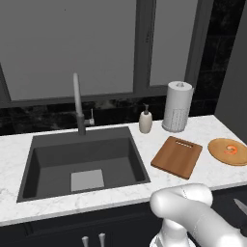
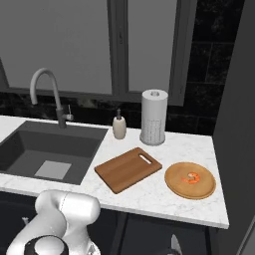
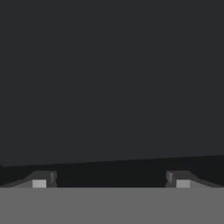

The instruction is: Pick up the knife from the drawer and place it on the cutting board. Then place the meat from the plate to the cutting board.

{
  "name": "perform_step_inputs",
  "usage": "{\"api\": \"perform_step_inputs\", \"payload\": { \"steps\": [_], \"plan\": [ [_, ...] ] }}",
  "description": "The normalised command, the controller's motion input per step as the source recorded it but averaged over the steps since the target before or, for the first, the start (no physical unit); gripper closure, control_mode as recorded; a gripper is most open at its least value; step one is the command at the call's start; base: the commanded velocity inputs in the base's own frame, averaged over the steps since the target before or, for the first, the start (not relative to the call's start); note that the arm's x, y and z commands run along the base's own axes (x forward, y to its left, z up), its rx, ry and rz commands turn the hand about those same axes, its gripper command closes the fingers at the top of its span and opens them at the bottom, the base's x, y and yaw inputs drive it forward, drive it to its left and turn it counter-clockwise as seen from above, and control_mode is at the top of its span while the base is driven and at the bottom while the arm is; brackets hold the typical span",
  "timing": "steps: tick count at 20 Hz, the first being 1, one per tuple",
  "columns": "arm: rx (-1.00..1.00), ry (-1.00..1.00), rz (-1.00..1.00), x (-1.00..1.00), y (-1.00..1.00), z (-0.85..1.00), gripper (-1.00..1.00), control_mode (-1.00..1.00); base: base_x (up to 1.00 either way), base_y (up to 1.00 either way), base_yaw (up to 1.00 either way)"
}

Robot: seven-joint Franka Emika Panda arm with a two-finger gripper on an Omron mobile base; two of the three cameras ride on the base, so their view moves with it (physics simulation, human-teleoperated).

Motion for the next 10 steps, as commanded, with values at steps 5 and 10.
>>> {"api": "perform_step_inputs", "payload": {
  "steps": [5, 10],
  "plan": [
    [0.0, -0.09, 0.0, 0.79, 0.75, 0.51, -1.0, -1.0, 0.0, 0.0, 0.0],
    [0.0, -0.18, 0.01, 0.59, 0.2, 0.15, -1.0, -1.0, 0.0, 0.0, 0.0]
  ]
}}
